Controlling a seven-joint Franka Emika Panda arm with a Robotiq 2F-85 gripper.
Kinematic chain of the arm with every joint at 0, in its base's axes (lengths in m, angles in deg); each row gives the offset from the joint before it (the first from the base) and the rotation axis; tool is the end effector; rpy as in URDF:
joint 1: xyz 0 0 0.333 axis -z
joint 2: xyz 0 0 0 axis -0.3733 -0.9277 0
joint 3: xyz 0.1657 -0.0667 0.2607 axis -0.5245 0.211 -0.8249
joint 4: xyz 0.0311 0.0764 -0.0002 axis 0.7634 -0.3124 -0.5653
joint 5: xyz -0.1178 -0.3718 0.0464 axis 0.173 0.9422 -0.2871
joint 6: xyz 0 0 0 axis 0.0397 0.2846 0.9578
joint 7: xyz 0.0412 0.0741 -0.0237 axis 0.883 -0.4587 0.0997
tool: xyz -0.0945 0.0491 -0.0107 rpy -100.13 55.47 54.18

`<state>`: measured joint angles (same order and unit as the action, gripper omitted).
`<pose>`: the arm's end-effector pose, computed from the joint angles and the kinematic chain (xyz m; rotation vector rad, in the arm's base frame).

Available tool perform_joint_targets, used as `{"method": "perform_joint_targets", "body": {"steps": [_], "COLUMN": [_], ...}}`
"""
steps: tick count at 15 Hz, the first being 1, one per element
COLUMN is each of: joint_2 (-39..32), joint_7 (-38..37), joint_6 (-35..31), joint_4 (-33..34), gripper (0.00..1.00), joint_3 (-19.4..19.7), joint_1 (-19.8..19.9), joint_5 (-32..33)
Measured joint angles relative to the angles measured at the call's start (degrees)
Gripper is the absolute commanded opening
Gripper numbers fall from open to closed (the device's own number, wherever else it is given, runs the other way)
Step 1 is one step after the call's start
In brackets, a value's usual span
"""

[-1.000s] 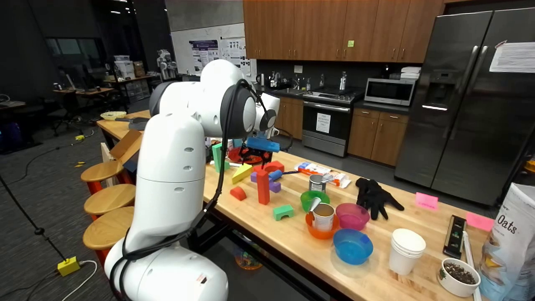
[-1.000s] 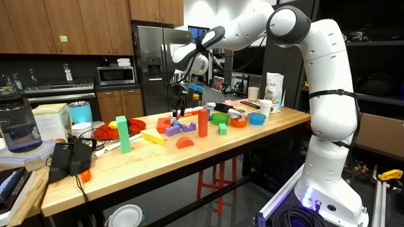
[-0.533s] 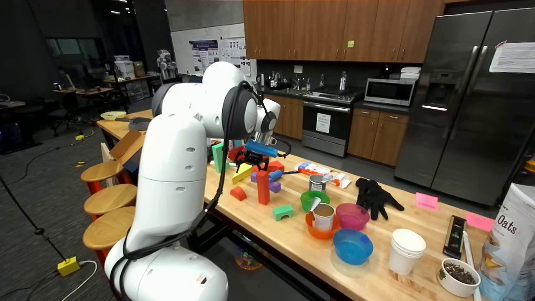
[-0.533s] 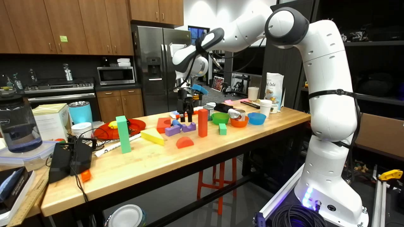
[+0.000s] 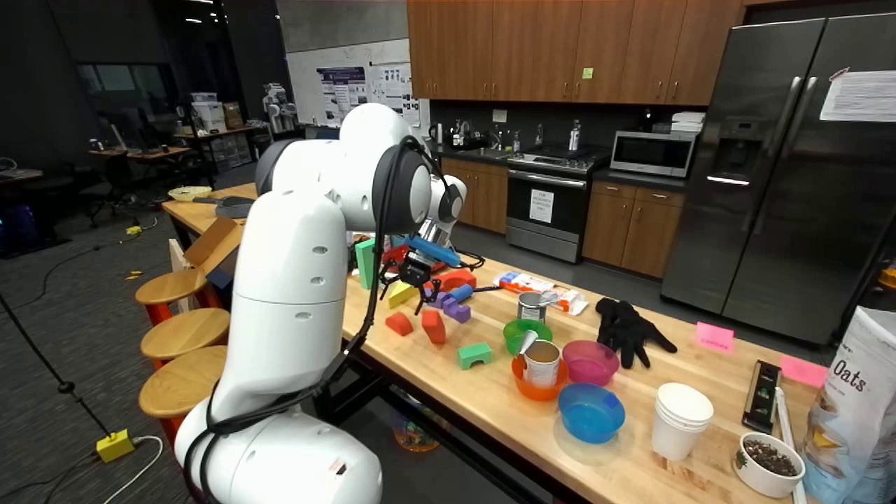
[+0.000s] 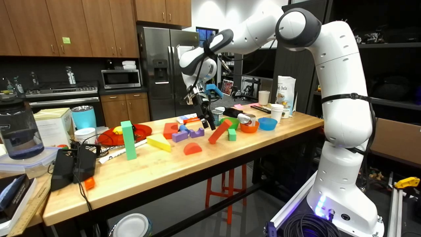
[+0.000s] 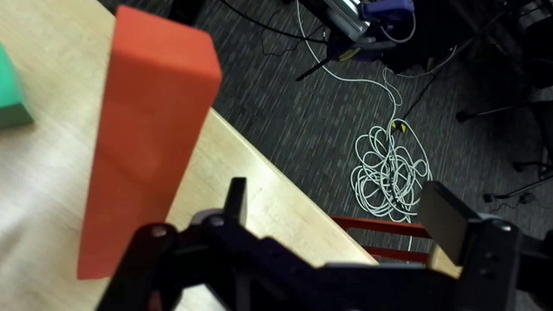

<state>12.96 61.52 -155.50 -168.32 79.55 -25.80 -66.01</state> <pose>0.5534 0.1574 0.3456 -2.5729 -0.7669 0.8531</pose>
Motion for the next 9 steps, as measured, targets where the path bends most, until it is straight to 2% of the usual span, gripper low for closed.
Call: {"method": "perform_joint_targets", "body": {"steps": [6,9], "joint_2": [-0.7,-1.7], "joint_7": [-1.7,-1.8], "joint_6": [7.7,10.4], "joint_4": [4.8,7.4], "gripper": [1.00,1.00], "joint_3": [1.6,2.3], "joint_1": [0.0,0.0], "joint_5": [6.3,7.4]}}
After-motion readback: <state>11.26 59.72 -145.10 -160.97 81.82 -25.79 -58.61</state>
